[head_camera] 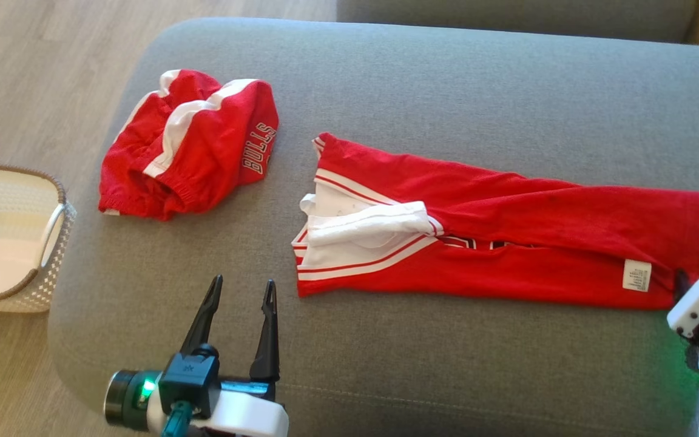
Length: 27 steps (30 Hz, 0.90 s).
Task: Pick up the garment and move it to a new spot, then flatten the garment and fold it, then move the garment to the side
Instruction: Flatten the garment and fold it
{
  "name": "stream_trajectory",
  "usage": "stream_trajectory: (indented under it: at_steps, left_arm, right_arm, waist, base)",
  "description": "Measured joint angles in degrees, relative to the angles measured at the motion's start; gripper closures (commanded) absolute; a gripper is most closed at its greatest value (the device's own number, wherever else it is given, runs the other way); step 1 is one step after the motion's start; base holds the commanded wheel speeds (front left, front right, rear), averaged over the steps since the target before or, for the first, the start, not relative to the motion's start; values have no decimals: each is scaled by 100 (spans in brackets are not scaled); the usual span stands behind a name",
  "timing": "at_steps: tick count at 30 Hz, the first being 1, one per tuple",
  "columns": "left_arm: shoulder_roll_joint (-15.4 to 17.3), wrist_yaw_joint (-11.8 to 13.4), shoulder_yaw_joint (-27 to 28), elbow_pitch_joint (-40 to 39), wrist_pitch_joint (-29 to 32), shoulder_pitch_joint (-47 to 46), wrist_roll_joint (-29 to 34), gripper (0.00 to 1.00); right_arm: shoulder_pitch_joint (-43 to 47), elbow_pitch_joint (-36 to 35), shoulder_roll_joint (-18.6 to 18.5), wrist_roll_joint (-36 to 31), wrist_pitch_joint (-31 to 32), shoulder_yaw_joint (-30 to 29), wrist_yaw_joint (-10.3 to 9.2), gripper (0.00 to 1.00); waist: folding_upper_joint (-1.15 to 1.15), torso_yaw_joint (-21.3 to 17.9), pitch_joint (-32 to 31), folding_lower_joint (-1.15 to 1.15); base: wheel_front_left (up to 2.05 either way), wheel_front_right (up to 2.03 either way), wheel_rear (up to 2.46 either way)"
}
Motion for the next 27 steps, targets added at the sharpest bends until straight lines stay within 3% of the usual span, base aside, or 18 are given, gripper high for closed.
stream_trajectory:
  at_steps: [4,6,7,16,22,27]
  left_arm:
    - [-105,-108,125,51,0,8,122,0]
    - [-146,-137,223,75,0,16,189,0]
    - [-167,-169,267,78,0,22,227,0]
    - [-270,-174,662,102,0,276,433,0]
    - [-368,-330,815,119,0,344,478,0]
    - [-468,-482,815,216,0,341,564,0]
  right_arm:
    - [-271,207,-43,-143,246,-130,-1,0]
    - [-309,312,-48,-143,243,-134,0,81]
    - [-320,365,-51,-138,202,-132,0,100]
    - [-340,349,-27,-353,-387,-87,1,100]
    - [-366,-369,-372,-992,-586,74,1,100]
    - [-439,-900,-298,-1127,-557,421,1,100]
  waist:
    - [0,41,-23,0]
    - [0,25,-42,0]
    - [0,11,-51,0]
    - [0,-319,-120,0]
    - [0,-617,-104,0]
    - [0,-721,-37,0]
  base:
    - [0,0,0]
    - [0,0,0]
    - [0,0,0]
    - [0,0,0]
    - [0,0,0]
    - [0,0,0]
